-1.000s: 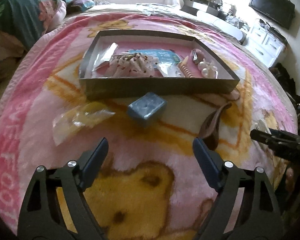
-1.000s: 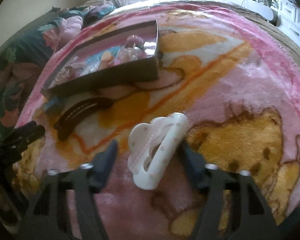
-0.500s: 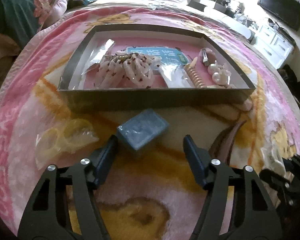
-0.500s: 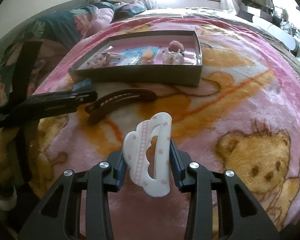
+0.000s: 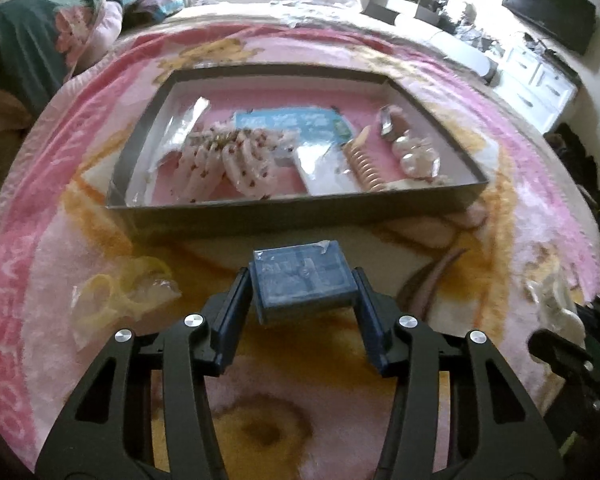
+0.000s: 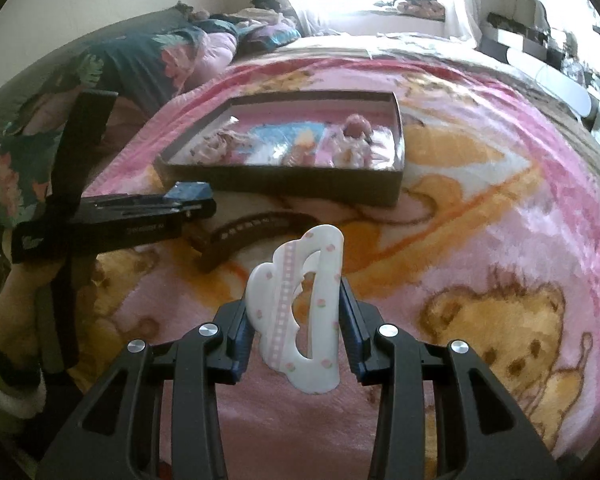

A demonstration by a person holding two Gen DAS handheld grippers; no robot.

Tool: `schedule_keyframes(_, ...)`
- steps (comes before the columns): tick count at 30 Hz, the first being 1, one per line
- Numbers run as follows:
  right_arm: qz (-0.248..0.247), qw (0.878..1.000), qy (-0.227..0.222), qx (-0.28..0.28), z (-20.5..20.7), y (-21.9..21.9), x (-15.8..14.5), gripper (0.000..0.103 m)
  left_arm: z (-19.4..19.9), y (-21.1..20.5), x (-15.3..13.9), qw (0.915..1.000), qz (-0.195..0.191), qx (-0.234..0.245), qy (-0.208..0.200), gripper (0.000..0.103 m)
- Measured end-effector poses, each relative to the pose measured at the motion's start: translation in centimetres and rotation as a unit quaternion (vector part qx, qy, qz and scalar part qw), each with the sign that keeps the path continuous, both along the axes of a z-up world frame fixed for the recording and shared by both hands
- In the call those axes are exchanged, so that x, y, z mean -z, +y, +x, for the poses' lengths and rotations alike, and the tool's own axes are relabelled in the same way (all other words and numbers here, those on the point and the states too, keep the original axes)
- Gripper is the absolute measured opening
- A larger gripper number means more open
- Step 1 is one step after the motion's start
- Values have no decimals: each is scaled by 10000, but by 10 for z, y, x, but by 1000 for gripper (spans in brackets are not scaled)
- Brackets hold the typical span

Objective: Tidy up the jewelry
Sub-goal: 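Carry the blue box and white claw clip over the box and lower them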

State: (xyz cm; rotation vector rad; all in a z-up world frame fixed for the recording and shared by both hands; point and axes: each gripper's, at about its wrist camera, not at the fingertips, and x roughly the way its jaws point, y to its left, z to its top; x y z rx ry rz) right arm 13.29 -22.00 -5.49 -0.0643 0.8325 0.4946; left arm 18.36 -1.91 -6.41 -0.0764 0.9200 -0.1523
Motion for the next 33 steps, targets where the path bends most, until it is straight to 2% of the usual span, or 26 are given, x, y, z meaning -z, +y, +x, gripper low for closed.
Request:
schedule_keyframes(11,170,9982,-445,-359,7,20,-44,36,-23,0,-46,9990,-158,107,-400,42)
schedule_keyframes(22,468,9941,-941,-260,41,19,-87,36,-7,1,-63,9985,-85,93,-534,42)
schedule_keyframes(28,490,9933,-1039,-110,67,9,-93,36,11,-2,-67,9982,-101,105,-587,42)
schedule_keyframes(33,327,9958,-853,-51,101,7,-74,36,39,-11,-57,9986,-92,137,-503,42)
